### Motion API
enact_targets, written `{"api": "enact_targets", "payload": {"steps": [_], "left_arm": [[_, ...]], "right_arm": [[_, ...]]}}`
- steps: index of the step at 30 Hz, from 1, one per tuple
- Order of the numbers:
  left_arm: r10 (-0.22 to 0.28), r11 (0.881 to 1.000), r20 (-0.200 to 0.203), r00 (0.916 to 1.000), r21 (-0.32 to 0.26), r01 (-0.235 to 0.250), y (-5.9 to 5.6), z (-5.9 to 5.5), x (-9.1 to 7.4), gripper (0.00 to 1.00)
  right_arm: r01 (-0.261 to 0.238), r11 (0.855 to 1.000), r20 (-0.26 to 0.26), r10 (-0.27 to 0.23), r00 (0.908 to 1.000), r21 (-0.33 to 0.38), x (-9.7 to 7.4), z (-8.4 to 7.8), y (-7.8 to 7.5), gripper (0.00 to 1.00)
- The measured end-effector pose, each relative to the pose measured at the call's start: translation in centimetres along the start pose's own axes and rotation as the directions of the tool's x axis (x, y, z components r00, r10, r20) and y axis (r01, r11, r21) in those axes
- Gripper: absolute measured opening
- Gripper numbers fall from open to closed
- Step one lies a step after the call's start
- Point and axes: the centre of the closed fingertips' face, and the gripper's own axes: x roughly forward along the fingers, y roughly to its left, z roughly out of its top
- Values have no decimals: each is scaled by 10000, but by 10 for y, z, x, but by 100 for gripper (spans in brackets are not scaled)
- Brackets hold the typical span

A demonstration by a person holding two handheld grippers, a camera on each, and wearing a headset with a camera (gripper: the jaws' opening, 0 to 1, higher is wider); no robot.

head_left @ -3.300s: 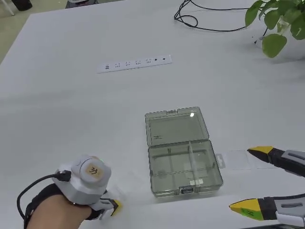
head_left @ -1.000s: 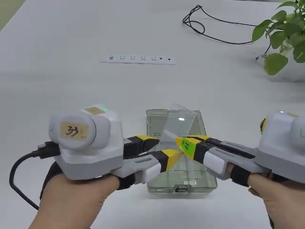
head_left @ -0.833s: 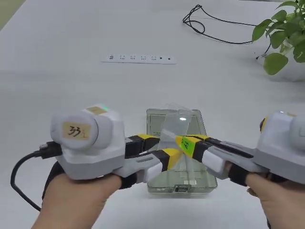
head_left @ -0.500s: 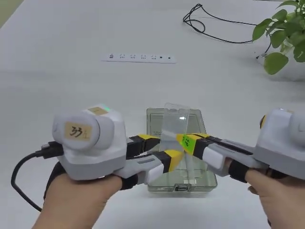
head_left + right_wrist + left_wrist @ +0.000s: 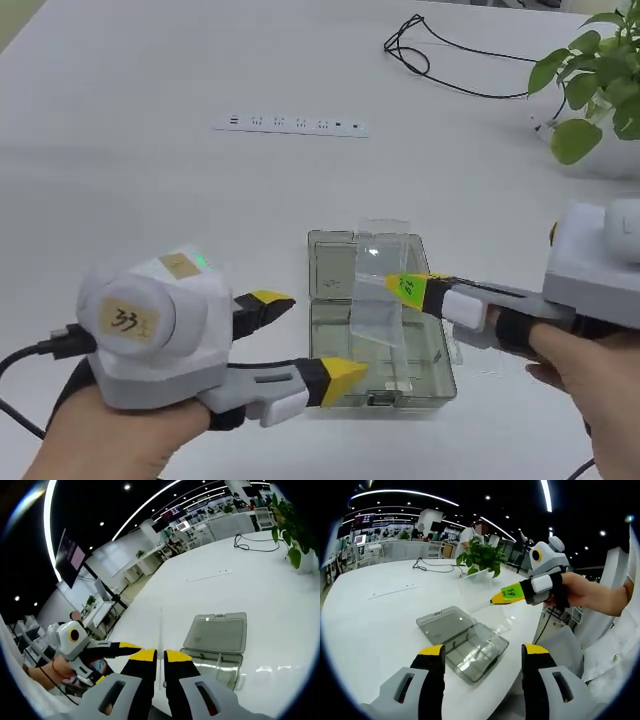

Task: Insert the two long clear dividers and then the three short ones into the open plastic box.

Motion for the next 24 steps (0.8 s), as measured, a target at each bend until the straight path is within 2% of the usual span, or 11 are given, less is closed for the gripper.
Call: {"api": "enact_targets", "payload": {"steps": [3, 4, 5, 7, 10, 14, 17, 20, 21, 22, 24], "left_arm": [[-76, 9991, -35, 10000, 408, 77, 2, -5, -3, 68], [-103, 9968, 117, 9999, 799, 93, 3, -5, -4, 69], [-123, 9965, 152, 9998, 832, 110, 3, -5, -5, 70], [-228, 9968, 115, 9997, 768, 219, 3, -7, -7, 73], [-244, 9958, 63, 9997, 886, 237, 5, -11, -8, 76], [-356, 9910, -25, 9994, 1289, 357, 5, -16, -7, 84], [-422, 9896, -103, 9991, 1371, 432, 6, -20, -6, 87], [-480, 9879, -148, 9987, 1472, 496, 6, -22, -5, 92], [-483, 9876, -155, 9987, 1488, 501, 7, -22, -5, 93], [-521, 9872, -170, 9985, 1503, 541, 7, -24, -5, 93], [-574, 9881, -217, 9981, 1416, 599, 8, -26, -4, 92]], "right_arm": [[211, 9996, -481, -203, 9986, 174, 4, -2, -4, 6], [401, 9991, -702, -388, 9968, 171, 5, -4, -7, 6], [457, 9988, -799, -440, 9958, 191, 6, -5, -8, 7], [841, 9962, -1314, -805, 9881, 224, 8, -10, -13, 6], [1021, 9941, -1692, -947, 9810, 353, 12, -11, -13, 6], [1514, 9881, -2466, -1398, 9590, 287, 17, -17, -18, 6], [1856, 9818, -3105, -1640, 9363, 411, 22, -24, -24, 6], [1907, 9780, -3571, -1491, 9221, 841, 24, -30, -25, 6], [1902, 9775, -3632, -1453, 9203, 910, 24, -31, -25, 6], [1984, 9730, -3956, -1373, 9081, 1177, 24, -38, -26, 6], [2178, 9673, -4118, -1472, 8993, 1300, 25, -42, -32, 6]]}}
